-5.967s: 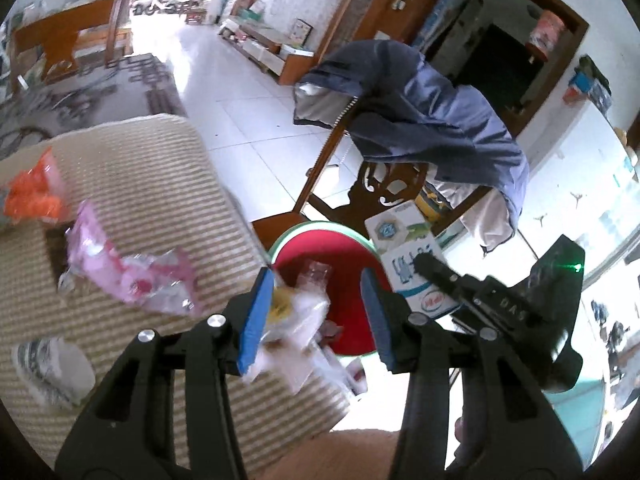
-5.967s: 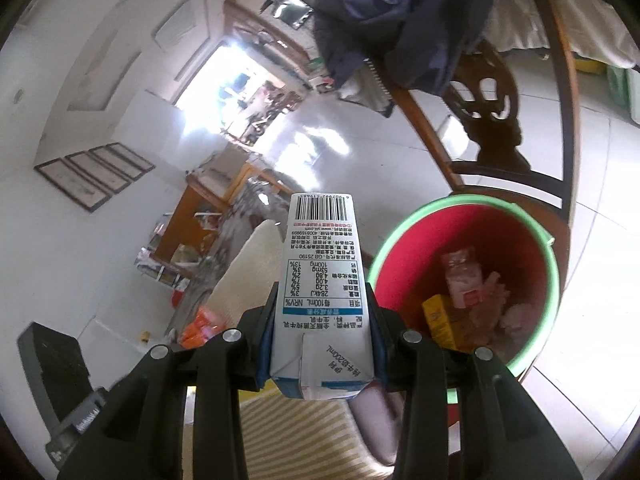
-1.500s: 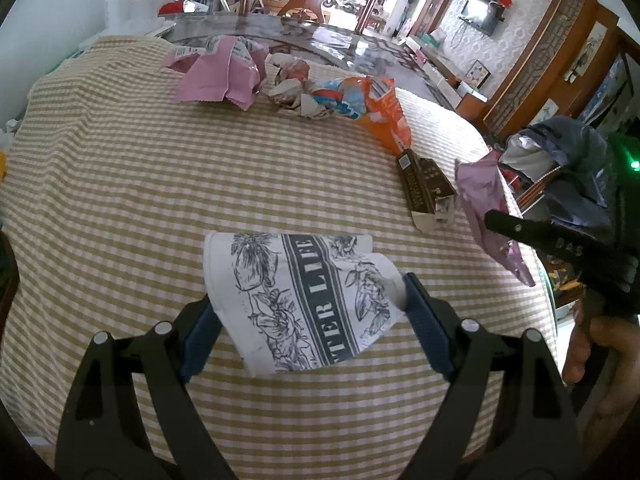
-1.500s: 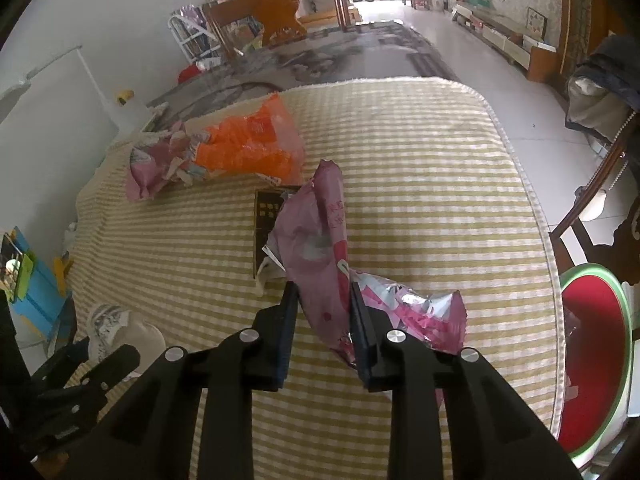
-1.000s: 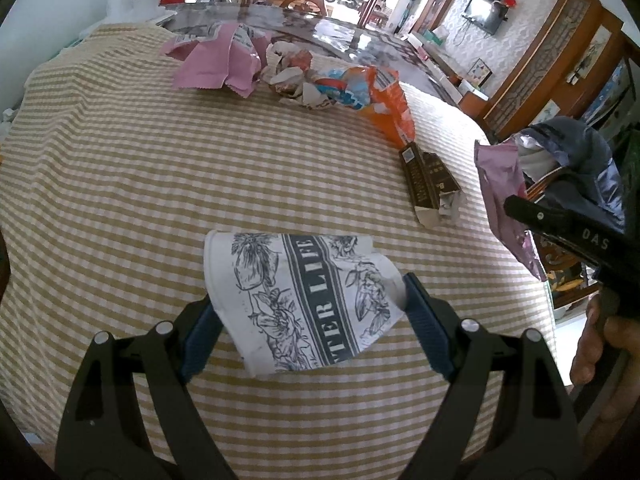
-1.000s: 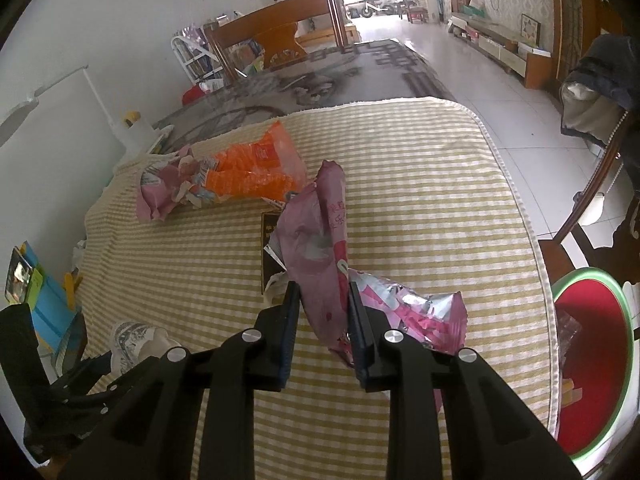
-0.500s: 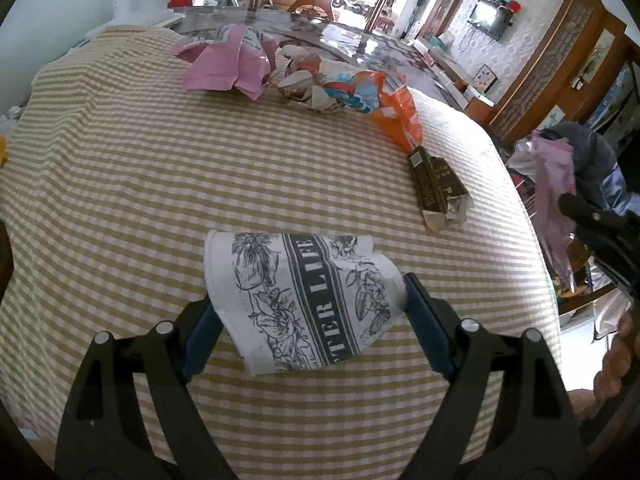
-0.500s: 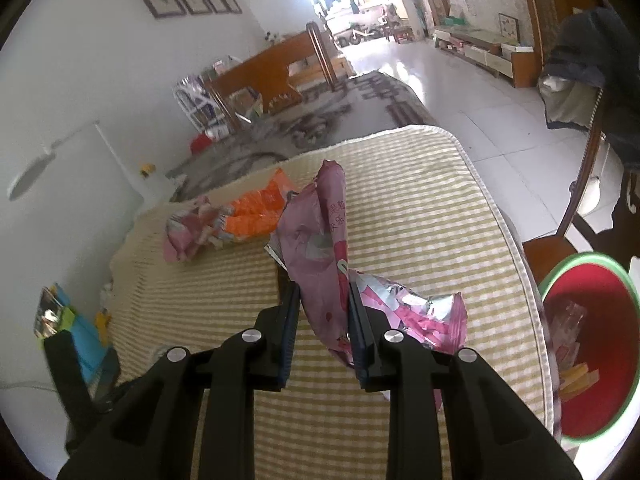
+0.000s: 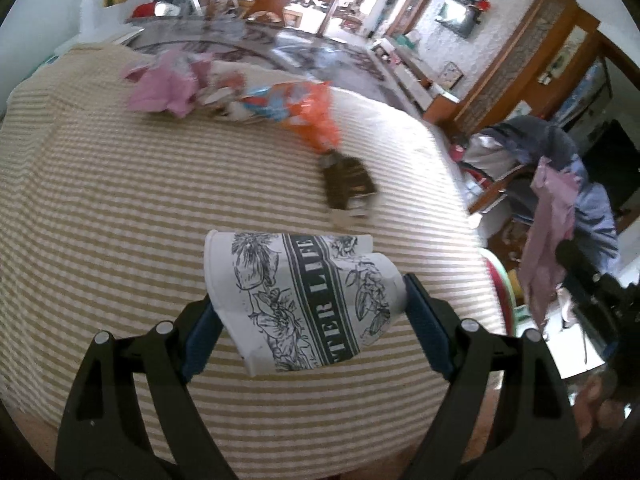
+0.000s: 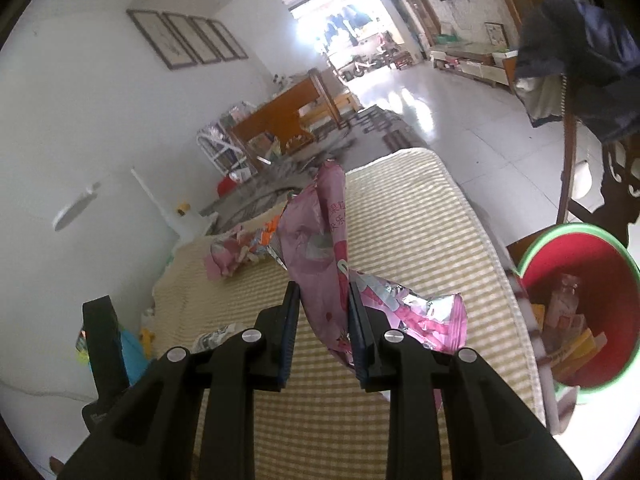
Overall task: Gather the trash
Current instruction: 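Lift the paper cup with the left gripper and the pink wrapper with the right gripper, then carry the paper cup and pink wrapper in both grippers over the red bin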
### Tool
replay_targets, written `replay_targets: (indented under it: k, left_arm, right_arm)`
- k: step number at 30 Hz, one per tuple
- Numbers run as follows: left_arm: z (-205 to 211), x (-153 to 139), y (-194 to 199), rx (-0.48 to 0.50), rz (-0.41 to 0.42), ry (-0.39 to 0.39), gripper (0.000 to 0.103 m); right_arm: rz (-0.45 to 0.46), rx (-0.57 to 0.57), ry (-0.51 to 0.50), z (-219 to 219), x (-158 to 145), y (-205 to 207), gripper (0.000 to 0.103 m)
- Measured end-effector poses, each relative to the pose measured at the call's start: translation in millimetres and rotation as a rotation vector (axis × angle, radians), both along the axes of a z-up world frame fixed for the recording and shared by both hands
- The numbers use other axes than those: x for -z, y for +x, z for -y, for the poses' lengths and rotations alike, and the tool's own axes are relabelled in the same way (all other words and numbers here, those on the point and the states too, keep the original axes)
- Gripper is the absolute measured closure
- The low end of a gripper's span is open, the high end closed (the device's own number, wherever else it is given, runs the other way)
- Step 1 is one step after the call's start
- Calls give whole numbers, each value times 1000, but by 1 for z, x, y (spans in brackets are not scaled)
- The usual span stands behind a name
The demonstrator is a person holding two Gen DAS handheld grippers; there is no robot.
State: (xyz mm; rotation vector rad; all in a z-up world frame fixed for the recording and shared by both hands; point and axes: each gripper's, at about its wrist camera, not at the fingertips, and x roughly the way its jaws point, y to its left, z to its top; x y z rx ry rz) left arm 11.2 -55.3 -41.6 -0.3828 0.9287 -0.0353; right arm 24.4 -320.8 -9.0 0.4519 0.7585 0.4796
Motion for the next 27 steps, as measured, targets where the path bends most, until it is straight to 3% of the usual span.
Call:
replay_targets:
  k: [8,14,27]
  left_arm:
    - [53,-27,9,99,40,-24,21]
    - [89,-41,20,162,59,-35,21]
    - [180,-50,47,349,52,-75,21]
  right_arm:
    - [-17,127,88,62,1,-8,80]
    - [-21,223,90,106,7,-13,80]
    - [-85,388,120,175,34,-27,80]
